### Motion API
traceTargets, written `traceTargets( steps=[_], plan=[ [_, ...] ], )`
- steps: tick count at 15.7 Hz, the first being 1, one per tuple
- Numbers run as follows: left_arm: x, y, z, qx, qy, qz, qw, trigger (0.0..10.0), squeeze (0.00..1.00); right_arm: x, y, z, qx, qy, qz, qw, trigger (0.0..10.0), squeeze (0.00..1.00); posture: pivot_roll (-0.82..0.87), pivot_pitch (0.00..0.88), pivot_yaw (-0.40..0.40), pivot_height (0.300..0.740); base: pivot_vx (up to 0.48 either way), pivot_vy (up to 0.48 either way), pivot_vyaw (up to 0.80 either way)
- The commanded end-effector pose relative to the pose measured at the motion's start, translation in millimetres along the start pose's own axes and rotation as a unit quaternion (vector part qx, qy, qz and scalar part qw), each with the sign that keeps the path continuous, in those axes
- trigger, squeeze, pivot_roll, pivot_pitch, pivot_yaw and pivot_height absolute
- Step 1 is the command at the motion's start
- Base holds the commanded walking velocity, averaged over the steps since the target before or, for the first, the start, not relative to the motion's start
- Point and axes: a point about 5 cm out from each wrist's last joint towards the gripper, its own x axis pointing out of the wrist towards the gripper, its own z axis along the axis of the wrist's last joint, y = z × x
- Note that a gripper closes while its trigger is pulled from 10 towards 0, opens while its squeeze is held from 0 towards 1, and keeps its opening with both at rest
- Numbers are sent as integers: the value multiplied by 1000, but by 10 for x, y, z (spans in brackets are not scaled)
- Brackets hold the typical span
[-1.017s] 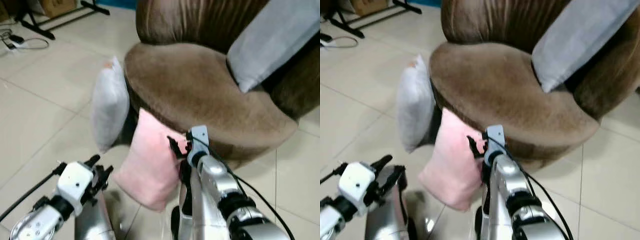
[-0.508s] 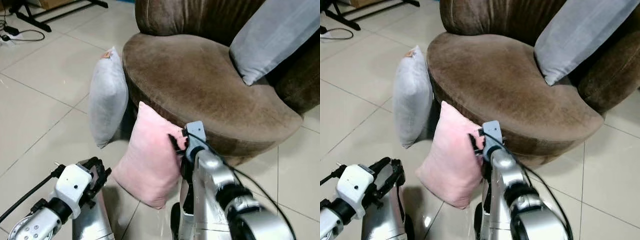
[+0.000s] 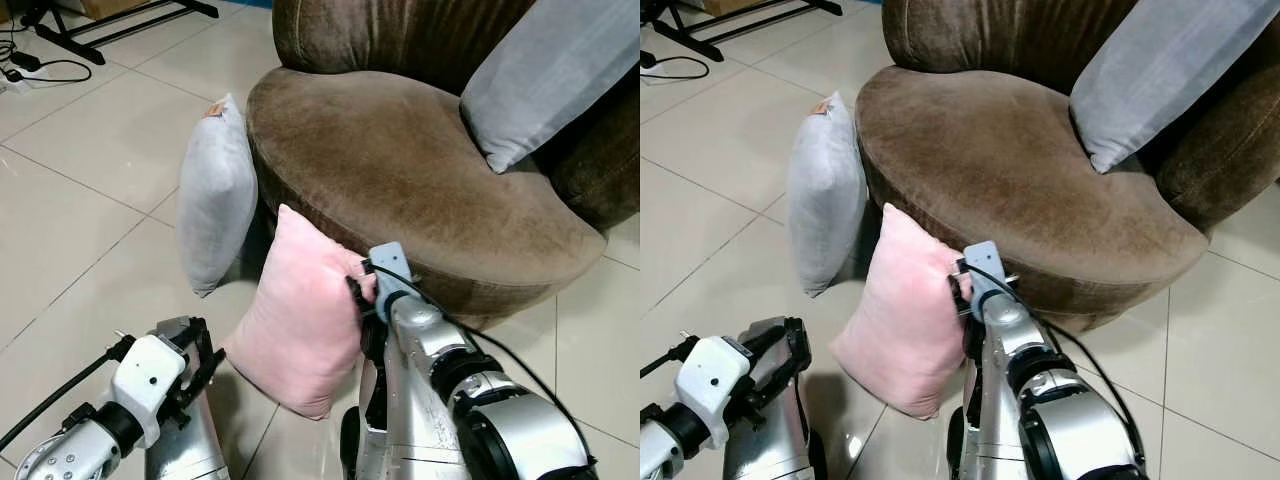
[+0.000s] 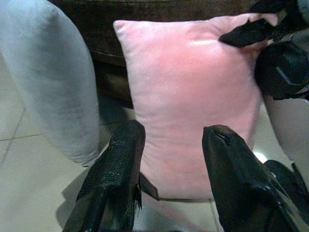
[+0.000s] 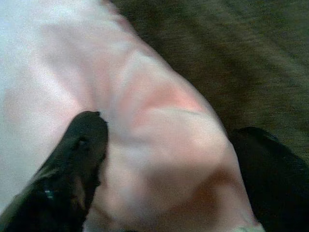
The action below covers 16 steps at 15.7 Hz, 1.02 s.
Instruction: Move the pillow to the sofa from floor
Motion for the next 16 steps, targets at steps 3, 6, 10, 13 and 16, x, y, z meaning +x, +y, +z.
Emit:
traceTargets(
  steps=[3, 6, 10, 13, 16],
  plan=[
    [25, -43, 27, -3, -4, -23, 1000, 10000, 0, 0, 95, -75, 7, 30, 48, 998, 0, 0, 108, 82, -132, 375, 0, 0, 0],
    [42, -62, 21, -4, 0, -39, 999, 10000, 0, 0, 126, -85, 1, 37, 63, 997, 0, 0, 110, 73, -130, 375, 0, 0, 0],
    [63, -64, 30, -7, 0, -52, 999, 10000, 0, 5, 91, -52, 0, 29, 53, 998, 0, 0, 114, 68, -123, 375, 0, 0, 0],
    [75, -64, 25, -6, 2, -56, 998, 10000, 0, 3, 101, -60, 0, 28, 53, 998, 0, 0, 120, 63, -120, 375, 0, 0, 0],
    [77, -75, 25, -9, 4, -61, 998, 10000, 0, 1, 133, -83, -4, 30, 57, 998, 0, 0, 123, 59, -121, 375, 0, 0, 0]
  ],
)
